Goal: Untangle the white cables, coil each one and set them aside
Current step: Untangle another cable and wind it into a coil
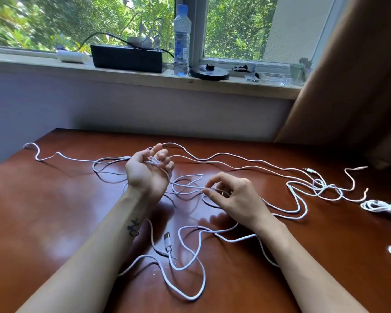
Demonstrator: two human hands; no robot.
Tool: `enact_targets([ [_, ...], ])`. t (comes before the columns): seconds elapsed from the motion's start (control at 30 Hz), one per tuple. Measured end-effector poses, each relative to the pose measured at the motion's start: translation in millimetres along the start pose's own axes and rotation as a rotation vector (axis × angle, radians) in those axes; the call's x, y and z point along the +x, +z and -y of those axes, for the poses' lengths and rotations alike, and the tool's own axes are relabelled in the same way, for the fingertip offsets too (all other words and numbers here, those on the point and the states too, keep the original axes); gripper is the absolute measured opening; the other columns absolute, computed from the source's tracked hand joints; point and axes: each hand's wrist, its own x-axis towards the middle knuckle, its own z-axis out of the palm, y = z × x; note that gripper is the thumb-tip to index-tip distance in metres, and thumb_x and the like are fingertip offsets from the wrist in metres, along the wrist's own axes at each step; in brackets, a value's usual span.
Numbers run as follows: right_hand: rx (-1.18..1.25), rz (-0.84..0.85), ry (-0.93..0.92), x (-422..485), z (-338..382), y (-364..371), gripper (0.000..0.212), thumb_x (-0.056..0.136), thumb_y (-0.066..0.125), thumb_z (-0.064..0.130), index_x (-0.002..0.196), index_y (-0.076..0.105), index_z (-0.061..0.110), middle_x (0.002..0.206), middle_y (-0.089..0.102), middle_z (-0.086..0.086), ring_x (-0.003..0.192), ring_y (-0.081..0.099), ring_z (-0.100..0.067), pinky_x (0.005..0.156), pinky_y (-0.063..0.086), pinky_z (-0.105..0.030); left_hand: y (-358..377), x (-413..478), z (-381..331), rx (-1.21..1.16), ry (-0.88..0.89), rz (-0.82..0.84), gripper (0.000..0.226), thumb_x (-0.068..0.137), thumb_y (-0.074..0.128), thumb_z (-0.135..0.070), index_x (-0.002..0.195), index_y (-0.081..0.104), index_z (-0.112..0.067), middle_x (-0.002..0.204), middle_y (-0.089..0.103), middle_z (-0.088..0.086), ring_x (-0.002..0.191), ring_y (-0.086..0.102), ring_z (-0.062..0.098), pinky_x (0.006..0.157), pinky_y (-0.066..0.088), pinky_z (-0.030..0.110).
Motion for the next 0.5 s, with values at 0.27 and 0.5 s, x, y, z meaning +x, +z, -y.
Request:
enact_targets([
  [0.27, -0.025, -0.008, -0.109, 1, 4, 0, 0.023, 0.084, 0.071, 0.008, 0.1, 0.077, 0.024, 0.079, 0.062, 0.013, 0.063, 0.054, -0.009, 0.065, 0.041, -0.014, 2, 6, 19, 0.564, 0.264, -0.085, 0.025, 0.102, 0.026, 0.0, 0.102, 0.048, -0.014, 0.067, 0.051, 0.003, 0.05, 0.037, 0.009, 0.052, 0.035, 0.021],
  [0.5, -0.212, -0.193, -0.094, 1, 6, -3, 0.011, 0.085, 0.077, 0.037, 0.092, 0.07, 0.031, 0.055, 0.049, 0.021, 0.053, 0.045, -0.005, 0.055, 0.042, -0.026, -7, -4, 28, 1.029, 0.518, 0.1, 0.025, 0.103, 0.033, -0.003, 0.119, 0.051, -0.01, 0.082, 0.055, 0.002, 0.061, 0.045, 0.006, 0.059, 0.041, 0.017],
])
